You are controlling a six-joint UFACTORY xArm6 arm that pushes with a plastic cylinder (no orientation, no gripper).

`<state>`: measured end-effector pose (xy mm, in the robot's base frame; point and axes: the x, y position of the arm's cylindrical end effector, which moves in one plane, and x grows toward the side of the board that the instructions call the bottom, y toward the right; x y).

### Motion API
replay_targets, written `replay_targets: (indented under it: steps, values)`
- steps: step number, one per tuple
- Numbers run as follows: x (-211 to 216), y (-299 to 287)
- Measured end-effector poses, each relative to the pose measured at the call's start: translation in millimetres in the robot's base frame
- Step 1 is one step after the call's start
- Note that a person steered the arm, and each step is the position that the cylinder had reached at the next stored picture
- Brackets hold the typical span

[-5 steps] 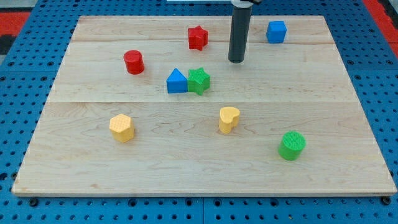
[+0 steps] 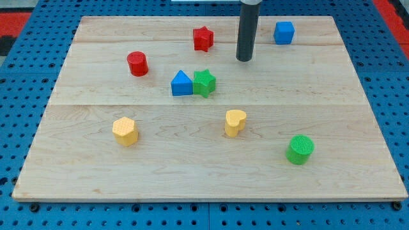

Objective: Push the blue cube into the red star

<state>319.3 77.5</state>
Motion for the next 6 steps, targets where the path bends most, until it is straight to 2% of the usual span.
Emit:
replay_targets:
  steps: [1, 4, 5, 6]
  values:
    - [-0.5, 13.6]
    - [6.3, 106.6]
    - [-32.9, 111.3]
    - [-35.0, 163.6]
